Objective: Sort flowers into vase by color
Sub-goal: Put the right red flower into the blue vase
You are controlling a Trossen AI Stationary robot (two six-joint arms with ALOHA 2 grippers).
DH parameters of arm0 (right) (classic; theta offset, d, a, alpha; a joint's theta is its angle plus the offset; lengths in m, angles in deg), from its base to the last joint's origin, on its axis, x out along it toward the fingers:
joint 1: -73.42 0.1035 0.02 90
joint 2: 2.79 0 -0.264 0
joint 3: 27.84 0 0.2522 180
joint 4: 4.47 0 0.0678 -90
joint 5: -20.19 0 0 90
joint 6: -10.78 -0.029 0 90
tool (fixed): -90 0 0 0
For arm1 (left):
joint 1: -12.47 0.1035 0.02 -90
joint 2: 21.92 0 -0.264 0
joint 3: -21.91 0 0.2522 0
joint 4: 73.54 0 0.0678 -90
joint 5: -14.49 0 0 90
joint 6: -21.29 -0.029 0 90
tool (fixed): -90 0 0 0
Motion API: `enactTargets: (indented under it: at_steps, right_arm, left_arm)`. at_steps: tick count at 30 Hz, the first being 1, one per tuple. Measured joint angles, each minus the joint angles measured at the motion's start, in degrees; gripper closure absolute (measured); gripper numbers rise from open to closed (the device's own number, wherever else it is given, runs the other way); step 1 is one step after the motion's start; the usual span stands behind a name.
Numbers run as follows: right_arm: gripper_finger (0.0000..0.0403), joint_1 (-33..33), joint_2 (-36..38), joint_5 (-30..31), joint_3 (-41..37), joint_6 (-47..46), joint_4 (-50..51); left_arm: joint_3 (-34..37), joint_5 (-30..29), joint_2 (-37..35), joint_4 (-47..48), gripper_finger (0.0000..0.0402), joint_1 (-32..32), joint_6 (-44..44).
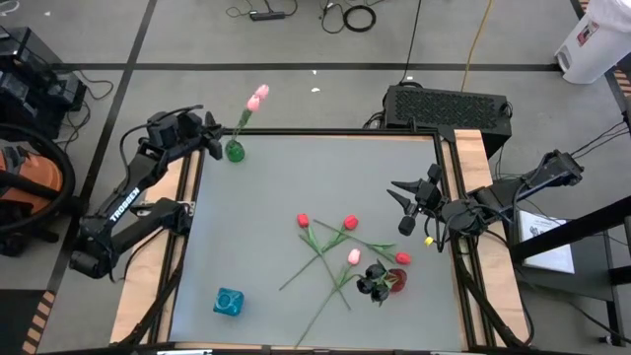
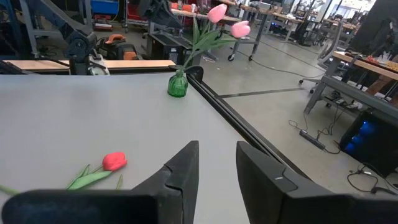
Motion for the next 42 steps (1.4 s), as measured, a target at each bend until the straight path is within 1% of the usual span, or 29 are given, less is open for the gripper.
enactTargets:
  at_steps: [4, 8, 16, 21, 25, 32, 35, 39, 42]
  right_arm:
    - [0.0305, -0.01, 0.0, 0.0, -0.02, 0.0, 0.0]
    - [0.0305, 0.0, 0.0, -0.02, -0.02, 0.02, 0.0]
    - [0.0305, 0.0, 0.0, -0.01, -0.02, 0.01, 0.0]
    - [0.0305, -0.01, 0.0, -0.01, -0.02, 0.01, 0.0]
    - [0.0305, 0.0, -0.02, 0.0, -0.02, 0.0, 0.0]
    - [0.0305, 0.0, 0.0, 0.0, -0.02, 0.01, 0.0]
    - [0.0305, 0.0, -0.01, -0.02, -0.02, 0.0, 0.0]
    - [0.0305, -0.01, 0.0, 0.0, -0.02, 0.0, 0.0]
    - [0.0305, -0.02, 0.0, 0.0, -0.02, 0.02, 0.0]
  left_arm:
    - [0.01, 0.22, -3.04, 5.13, 0.0301, -0.07, 0.04]
    - [0.02, 2.79, -6.19, 8.68, 0.0301, -0.07, 0.37]
    - [0.02, 12.74, -11.31, 13.38, 0.0301, -0.44, 0.46]
    - [0.02, 18.29, -13.02, 13.28, 0.0301, -3.14, 0.5]
    - [0.02, 21.33, -13.19, 13.27, 0.0301, -6.28, 0.71]
    - [0.02, 22.13, -13.19, 13.24, 0.0301, -13.52, 4.84]
    - [0.02, 22.08, -13.17, 13.23, 0.0301, -16.95, 5.05]
    - [0.02, 19.98, -13.17, 12.83, 0.0301, -21.43, 7.47]
    - [0.02, 19.6, -13.1, 11.24, 0.0301, -24.77, 9.31]
